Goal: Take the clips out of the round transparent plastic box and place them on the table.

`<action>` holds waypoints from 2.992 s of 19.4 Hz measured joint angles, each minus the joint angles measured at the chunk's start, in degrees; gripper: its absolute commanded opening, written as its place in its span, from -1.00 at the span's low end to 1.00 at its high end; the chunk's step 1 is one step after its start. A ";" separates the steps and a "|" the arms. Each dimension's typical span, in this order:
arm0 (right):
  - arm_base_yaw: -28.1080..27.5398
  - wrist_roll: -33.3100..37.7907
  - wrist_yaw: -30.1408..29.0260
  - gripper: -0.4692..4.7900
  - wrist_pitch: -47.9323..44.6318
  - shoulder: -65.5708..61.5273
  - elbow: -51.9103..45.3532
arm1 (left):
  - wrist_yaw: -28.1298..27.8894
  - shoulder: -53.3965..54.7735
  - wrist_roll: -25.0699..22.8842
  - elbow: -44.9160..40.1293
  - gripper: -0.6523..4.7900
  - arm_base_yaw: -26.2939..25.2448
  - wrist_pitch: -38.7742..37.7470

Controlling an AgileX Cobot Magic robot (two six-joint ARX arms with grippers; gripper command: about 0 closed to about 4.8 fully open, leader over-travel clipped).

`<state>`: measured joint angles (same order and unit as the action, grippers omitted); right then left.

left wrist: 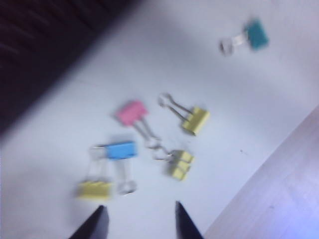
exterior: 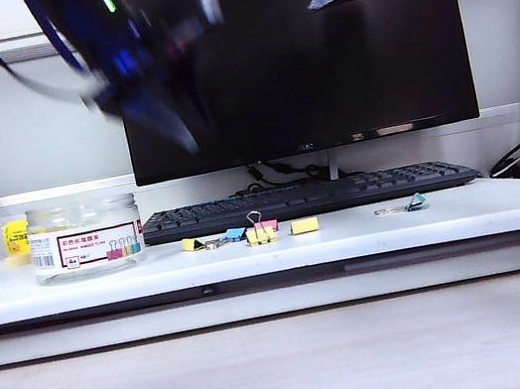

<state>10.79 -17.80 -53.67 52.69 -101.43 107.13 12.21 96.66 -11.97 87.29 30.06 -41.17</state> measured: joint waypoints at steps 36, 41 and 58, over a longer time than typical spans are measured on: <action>-0.07 -3.23 21.46 0.69 2.03 64.83 -33.66 | -7.67 -89.92 19.43 -51.87 -0.10 -0.31 11.02; -0.07 1.92 28.00 0.69 -2.71 73.00 -47.28 | -8.50 -89.74 24.24 -63.32 -0.10 -0.31 19.15; 0.00 21.55 26.86 0.54 -32.39 80.67 -79.89 | -13.86 -89.83 19.69 -78.79 -0.10 -0.31 23.39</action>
<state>10.79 3.75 -26.81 20.29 -20.75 27.24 -1.65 6.83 7.73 8.49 29.76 -17.78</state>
